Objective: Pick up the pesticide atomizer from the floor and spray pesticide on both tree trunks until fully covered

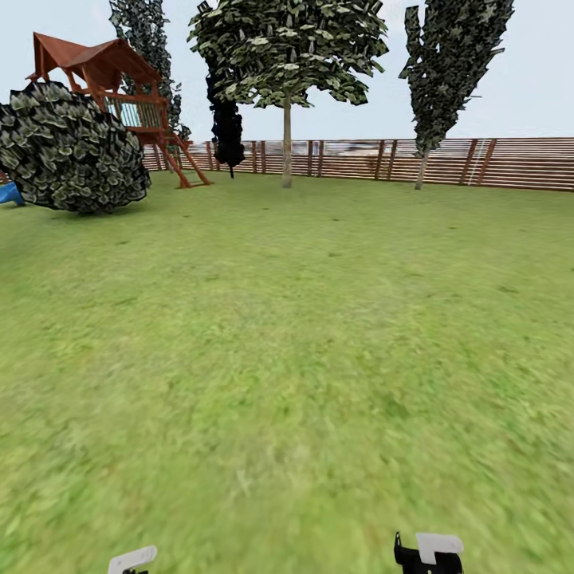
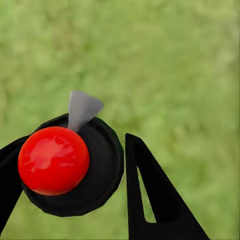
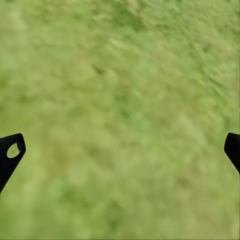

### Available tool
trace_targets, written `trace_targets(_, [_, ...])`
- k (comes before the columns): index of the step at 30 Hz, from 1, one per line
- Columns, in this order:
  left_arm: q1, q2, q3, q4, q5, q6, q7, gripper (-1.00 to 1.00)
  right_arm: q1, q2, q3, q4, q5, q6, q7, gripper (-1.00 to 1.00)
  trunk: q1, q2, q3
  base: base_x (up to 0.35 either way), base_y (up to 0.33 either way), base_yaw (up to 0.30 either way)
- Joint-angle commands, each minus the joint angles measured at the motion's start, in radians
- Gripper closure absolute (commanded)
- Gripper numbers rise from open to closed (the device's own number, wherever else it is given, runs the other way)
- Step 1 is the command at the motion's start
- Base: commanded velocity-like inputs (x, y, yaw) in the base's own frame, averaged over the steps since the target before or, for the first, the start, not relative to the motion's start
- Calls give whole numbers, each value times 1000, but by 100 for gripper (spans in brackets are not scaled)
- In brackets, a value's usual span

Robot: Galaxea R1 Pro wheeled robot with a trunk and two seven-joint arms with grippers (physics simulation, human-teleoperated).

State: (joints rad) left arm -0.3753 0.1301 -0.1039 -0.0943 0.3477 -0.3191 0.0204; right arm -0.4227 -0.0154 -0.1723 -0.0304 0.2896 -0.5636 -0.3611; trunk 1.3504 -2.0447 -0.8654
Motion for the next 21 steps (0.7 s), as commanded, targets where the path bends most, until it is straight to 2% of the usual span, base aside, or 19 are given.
trace_targets(1, [-1,0,-9,0,7,-3,3,100,-1,0,-7,1,11,-2,-4,-100,0,0,-1,336,0,0])
trace_targets(21, [-1,0,-8,0,7,-3,3,100,-1,0,-7,1,10,-2,-4,-100,0,0,-1,336,0,0])
